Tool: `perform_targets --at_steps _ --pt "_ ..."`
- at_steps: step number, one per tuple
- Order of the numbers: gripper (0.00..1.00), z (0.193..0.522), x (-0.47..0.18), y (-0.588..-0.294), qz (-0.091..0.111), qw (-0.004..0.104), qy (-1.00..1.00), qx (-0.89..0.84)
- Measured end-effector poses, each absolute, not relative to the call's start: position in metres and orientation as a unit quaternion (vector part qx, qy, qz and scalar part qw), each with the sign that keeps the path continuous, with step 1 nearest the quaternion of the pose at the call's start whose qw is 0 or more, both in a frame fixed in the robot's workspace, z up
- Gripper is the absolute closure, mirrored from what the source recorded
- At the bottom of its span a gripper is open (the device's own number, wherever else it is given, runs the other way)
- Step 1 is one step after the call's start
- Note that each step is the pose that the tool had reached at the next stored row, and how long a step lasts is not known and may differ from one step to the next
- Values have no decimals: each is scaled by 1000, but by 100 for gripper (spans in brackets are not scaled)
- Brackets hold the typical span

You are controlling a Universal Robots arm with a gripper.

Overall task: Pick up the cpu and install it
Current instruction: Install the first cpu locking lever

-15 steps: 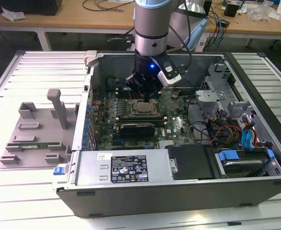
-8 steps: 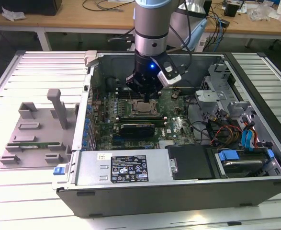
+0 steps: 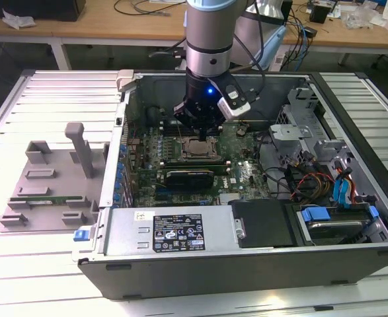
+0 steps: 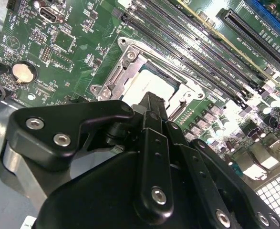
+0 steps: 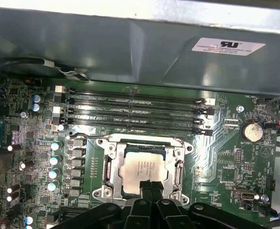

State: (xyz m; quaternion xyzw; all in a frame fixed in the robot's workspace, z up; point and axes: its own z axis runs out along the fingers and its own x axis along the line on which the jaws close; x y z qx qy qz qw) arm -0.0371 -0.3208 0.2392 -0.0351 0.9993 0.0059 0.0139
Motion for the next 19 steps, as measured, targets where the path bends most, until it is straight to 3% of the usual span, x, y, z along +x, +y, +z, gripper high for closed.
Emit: perform_targets --at_steps 19 --pt "89 248 -60 -321 6 14 999 -35"
